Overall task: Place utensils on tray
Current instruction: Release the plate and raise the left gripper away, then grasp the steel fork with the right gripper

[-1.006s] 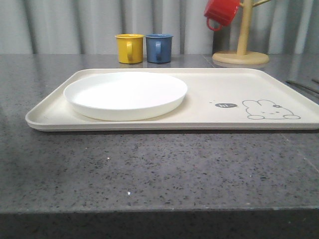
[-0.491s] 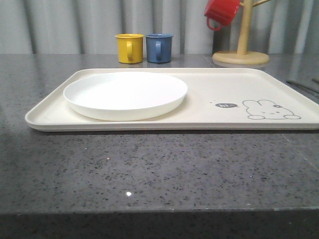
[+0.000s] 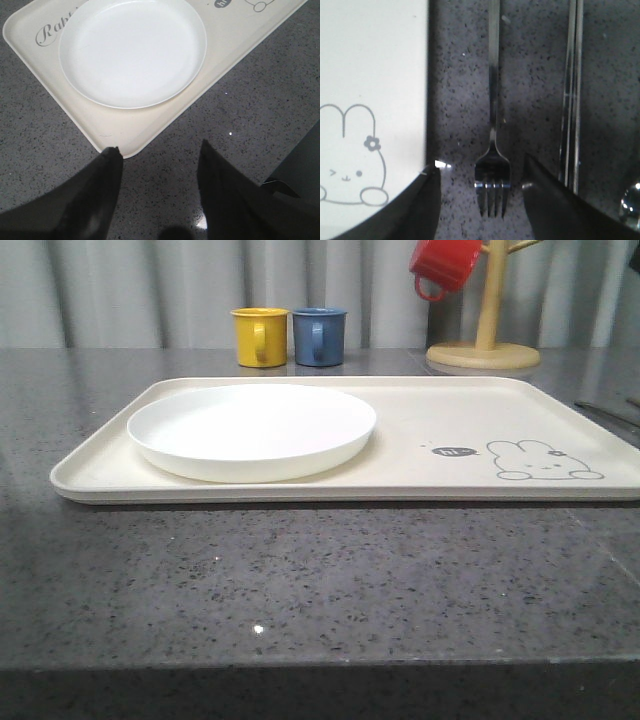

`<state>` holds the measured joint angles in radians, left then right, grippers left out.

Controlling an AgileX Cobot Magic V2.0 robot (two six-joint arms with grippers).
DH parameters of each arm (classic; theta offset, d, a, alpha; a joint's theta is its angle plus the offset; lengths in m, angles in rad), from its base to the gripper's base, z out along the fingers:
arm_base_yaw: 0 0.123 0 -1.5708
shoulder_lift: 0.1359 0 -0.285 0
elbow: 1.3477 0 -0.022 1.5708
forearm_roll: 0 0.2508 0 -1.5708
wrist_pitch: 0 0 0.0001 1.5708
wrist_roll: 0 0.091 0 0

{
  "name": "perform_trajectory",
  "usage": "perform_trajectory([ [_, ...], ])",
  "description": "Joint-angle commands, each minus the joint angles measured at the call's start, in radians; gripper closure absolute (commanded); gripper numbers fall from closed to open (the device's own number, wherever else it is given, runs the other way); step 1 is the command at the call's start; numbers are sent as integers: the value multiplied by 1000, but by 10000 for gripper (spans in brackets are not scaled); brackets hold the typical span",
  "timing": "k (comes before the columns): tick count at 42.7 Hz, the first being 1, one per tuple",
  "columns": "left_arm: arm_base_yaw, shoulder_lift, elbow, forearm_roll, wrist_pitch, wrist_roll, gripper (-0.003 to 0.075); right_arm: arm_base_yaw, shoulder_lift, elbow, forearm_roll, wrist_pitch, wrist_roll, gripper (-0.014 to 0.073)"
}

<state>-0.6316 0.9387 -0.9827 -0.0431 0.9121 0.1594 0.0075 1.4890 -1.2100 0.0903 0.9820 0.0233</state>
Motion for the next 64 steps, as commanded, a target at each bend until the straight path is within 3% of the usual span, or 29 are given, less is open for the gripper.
perform_trajectory([
  [1, -8, -12, -25, -4, -59, -12, 373, -2, 34, -77, 7, -6, -11, 191],
  [7, -8, -12, -25, -4, -59, -12, 373, -2, 116, -137, 2, 10, -23, 202],
  [17, -8, -12, -25, -4, -59, -12, 373, -2, 194, -200, 2, 24, -35, 297],
  [29, -8, -12, -25, -4, -59, -12, 373, -2, 229, -205, -17, 44, -35, 315],
  [44, -8, -12, -25, -4, -59, -12, 373, -2, 222, -205, -16, 59, -35, 574],
  [56, -8, -12, -25, -4, -59, -12, 373, 29, 187, -291, -5, 175, -35, 578],
  [64, -8, -12, -25, -4, -59, -12, 373, 180, 191, -412, 12, 279, -35, 578],
])
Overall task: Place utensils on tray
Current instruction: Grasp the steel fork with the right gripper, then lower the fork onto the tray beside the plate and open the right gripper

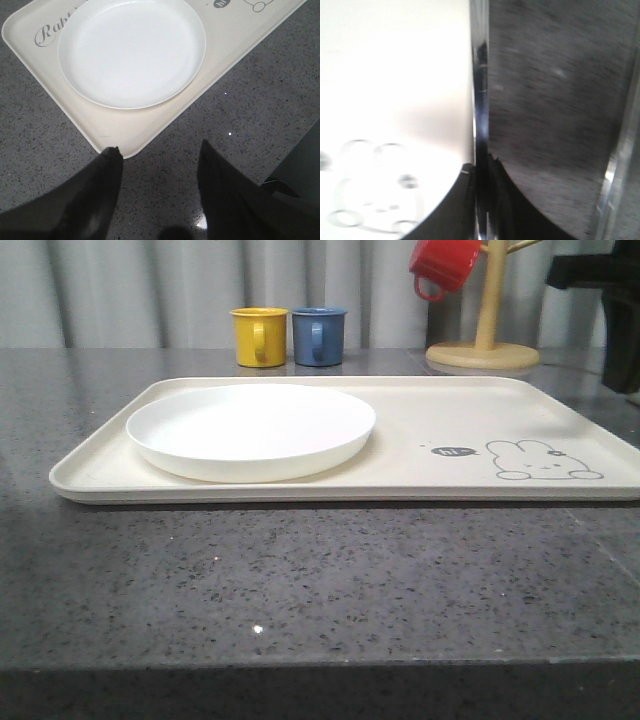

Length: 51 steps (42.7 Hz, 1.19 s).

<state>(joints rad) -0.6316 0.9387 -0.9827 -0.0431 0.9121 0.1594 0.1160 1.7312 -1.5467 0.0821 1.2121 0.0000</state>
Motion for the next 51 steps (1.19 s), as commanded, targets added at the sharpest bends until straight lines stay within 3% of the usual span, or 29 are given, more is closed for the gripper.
perform_trajectory([
  [1, -8, -12, -25, -4, -59, -12, 373, 92, -48, -83, 21, 52, -11, 578],
  [7, -8, -12, -25, -4, -59, -12, 373, 218, -3, -165, 22, 66, 42, 578],
  [12, -8, -12, -25, -4, -59, -12, 373, 272, 57, -228, 22, 69, 168, 578],
  [20, -8, -12, -25, -4, -59, -12, 373, 299, 137, -249, 26, 20, 377, 578],
  [33, -8, -12, -25, -4, -59, -12, 373, 299, 189, -249, 11, -2, 486, 570],
  [36, -8, -12, -25, -4, -59, -12, 373, 299, 191, -249, 10, -7, 492, 543],
  [46, -8, -12, -25, -4, -59, -12, 373, 299, 191, -249, 10, -9, 492, 314],
  [51, -8, -12, -25, -4, -59, -12, 373, 299, 189, -253, 4, -5, 489, 283],
])
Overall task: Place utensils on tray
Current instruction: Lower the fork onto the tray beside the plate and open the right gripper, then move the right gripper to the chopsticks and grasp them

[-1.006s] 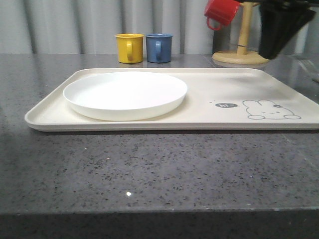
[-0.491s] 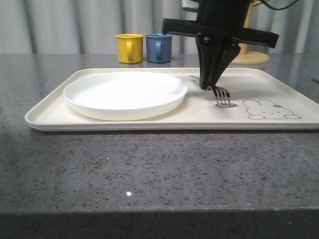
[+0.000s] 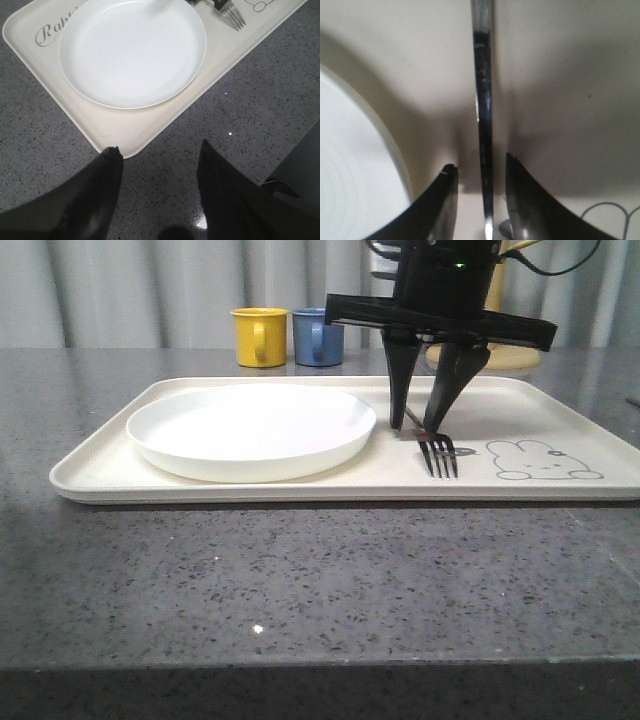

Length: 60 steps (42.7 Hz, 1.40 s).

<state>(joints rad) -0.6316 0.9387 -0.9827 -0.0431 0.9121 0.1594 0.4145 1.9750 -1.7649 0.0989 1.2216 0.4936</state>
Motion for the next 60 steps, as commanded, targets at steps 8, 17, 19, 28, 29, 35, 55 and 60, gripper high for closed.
perform_trajectory([
  [8, -8, -12, -25, -4, -59, -12, 373, 1, -125, -38, -132, 42, -92, 283],
  [17, -8, -12, -25, -4, -59, -12, 373, -39, -227, -21, -233, 94, -207, 283],
  [19, -8, -12, -25, -4, -59, -12, 373, -63, -249, -8, -231, 94, -221, 283],
  [28, -8, -12, -25, -4, -59, -12, 373, -221, -309, 76, -181, 104, -317, 283],
  [29, -8, -12, -25, -4, -59, -12, 373, -240, -311, 89, -171, 104, -336, 283],
  [35, -8, -12, -25, -4, -59, -12, 373, -352, -313, 156, -127, 103, -400, 283],
  [55, -8, -12, -25, -4, -59, -12, 373, -505, -299, 306, -129, 71, -484, 283],
  [60, -8, -12, -25, -4, -59, -12, 373, -507, -283, 306, -130, 70, -494, 283],
])
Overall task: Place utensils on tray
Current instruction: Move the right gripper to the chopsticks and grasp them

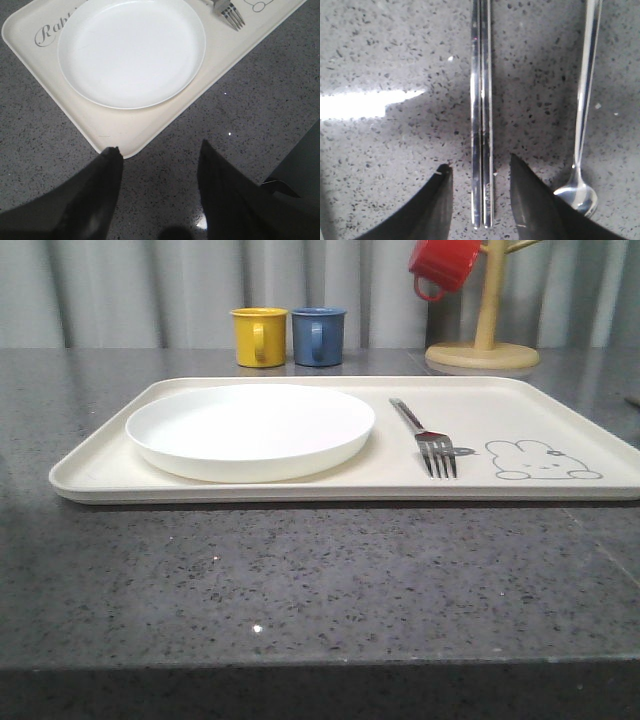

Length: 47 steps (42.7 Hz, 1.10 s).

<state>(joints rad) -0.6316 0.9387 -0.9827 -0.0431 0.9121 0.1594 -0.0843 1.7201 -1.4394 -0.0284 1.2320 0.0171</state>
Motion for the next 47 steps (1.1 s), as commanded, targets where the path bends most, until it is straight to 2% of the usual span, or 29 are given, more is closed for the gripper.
perform_trajectory([
  [1, -8, -12, -25, -4, -59, -12, 373, -8, -22, -20, -2, 60, -26, 283],
  [19, -8, -12, -25, -4, -59, -12, 373, -8, 17, -20, -2, 61, -29, 287],
  [29, -8, -12, -25, -4, -59, -12, 373, -8, 17, -20, -1, 61, -30, 433],
  [40, -8, -12, -25, -4, -59, -12, 373, -8, 17, -20, -1, 69, -30, 542],
  [47, -8, -12, -25, -4, -59, -12, 373, -3, 11, -35, 14, 86, -30, 562],
])
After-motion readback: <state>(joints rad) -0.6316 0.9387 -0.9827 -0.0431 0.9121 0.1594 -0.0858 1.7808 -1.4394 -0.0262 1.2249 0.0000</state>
